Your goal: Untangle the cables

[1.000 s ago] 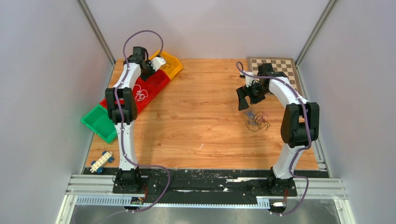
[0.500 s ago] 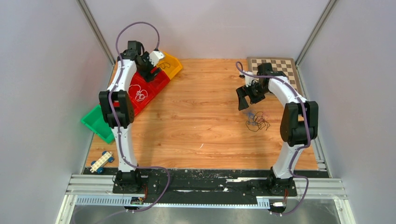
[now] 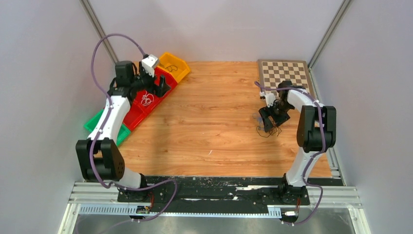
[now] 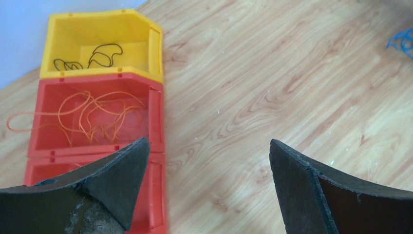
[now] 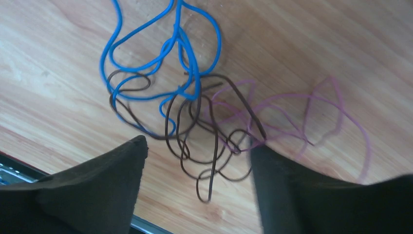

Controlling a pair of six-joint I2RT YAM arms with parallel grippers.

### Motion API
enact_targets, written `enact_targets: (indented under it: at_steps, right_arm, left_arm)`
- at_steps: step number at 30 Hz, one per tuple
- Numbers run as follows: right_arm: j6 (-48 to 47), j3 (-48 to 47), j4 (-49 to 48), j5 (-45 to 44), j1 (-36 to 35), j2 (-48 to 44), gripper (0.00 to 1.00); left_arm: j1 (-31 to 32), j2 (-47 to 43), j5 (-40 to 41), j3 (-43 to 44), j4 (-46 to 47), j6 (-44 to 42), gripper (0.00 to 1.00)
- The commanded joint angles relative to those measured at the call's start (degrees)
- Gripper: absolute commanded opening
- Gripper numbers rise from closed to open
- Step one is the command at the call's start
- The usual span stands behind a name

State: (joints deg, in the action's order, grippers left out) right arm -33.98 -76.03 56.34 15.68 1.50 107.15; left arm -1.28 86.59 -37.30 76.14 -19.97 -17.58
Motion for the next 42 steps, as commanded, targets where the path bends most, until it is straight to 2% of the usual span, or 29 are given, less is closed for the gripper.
enact_targets:
  at_steps: [1, 3, 5, 7, 9, 11, 13, 15, 16, 17, 18, 19, 20, 22, 27, 31, 35, 38, 42]
  right_arm:
    - [-0.7, -0.7, -3.1, 1.9, -2.2, 3.4, 0.63]
    - [-0.6, -2.7, -3.9, 5.3, -5.5, 5.2, 0.4]
    - [0.3, -5.7, -4.4, 10.7, -8.5, 6.6, 0.17]
    - [1.0, -9.4, -4.5, 16.5, -12.5, 7.5, 0.01]
    - [0.4, -12.8, -4.5, 22.4, -17.0, 7.6, 0.0]
    - [-1.6, -15.0, -4.5, 25.0, -21.5, 6.6, 0.0]
    - [-3.5, -15.1, -4.5, 26.3, -24.0, 5.3, 0.0]
    - [-4.8, -13.7, -4.5, 27.3, -25.0, 4.0, 0.0]
    - [-5.5, -12.4, -4.5, 26.9, -25.2, 3.6, 0.01]
    - [-6.1, -11.0, -4.6, 25.3, -25.3, 3.3, 0.06]
    - [-7.0, -9.5, -4.7, 22.8, -25.3, 3.3, 0.21]
    - [-7.3, -8.2, -4.6, 19.5, -25.2, 4.0, 0.41]
    - [-6.9, -7.1, -4.5, 17.1, -24.9, 4.7, 0.56]
    - [-5.2, -5.7, -3.9, 16.4, -23.3, 5.3, 0.66]
    - [-2.3, -3.6, -3.7, 18.9, -21.1, 2.8, 0.69]
    - [-0.3, -1.5, -3.7, 22.1, -21.1, 1.5, 0.71]
    - [2.0, 0.4, -4.9, 25.5, -21.6, -0.1, 0.81]
    - [5.2, 1.4, -8.8, 25.3, -22.7, -0.1, 0.81]
    - [9.0, 0.6, -13.2, 25.8, -24.4, 2.4, 0.76]
  left_arm:
    - [-0.6, -6.1, 2.5, -8.9, 21.6, 14.6, 1.0]
    - [-0.7, -5.3, 2.7, -6.5, 13.4, 14.4, 1.0]
    - [-1.2, -3.2, -1.2, -3.9, 5.9, 13.3, 1.0]
    - [-1.4, -3.5, -7.7, -4.9, 3.6, 12.9, 1.0]
    - [-1.4, -4.9, -12.4, -10.1, 6.8, 14.5, 0.97]
    - [-0.9, -5.5, -16.4, -15.4, 8.5, 15.3, 0.87]
    - [0.3, -4.8, -17.7, -16.8, 6.5, 13.7, 0.82]
    - [1.9, -3.6, -17.4, -17.5, 4.3, 11.9, 0.81]
    - [3.0, -3.1, -17.4, -17.8, 4.1, 12.0, 0.82]
    - [3.6, -1.9, -17.3, -18.2, 4.3, 12.4, 0.84]
    - [3.9, -1.2, -17.4, -18.4, 4.8, 13.3, 0.87]
    - [4.5, 0.5, -17.3, -18.5, 5.1, 13.7, 0.89]
    - [4.9, 1.2, -17.3, -18.4, 5.6, 14.2, 0.9]
    - [6.4, 4.6, -16.9, -17.8, 5.8, 13.9, 0.9]
    - [13.0, 10.4, -15.8, -15.2, 5.6, 12.4, 0.83]
    - [17.3, 16.0, -15.9, -12.8, 4.5, 11.1, 0.82]
    - [20.4, 19.8, -15.9, -11.3, 1.0, 9.1, 0.83]
    - [21.8, 21.3, -16.0, -12.3, 2.1, 9.7, 0.83]
    - [24.5, 22.8, -16.6, -12.9, 4.6, 12.1, 0.83]
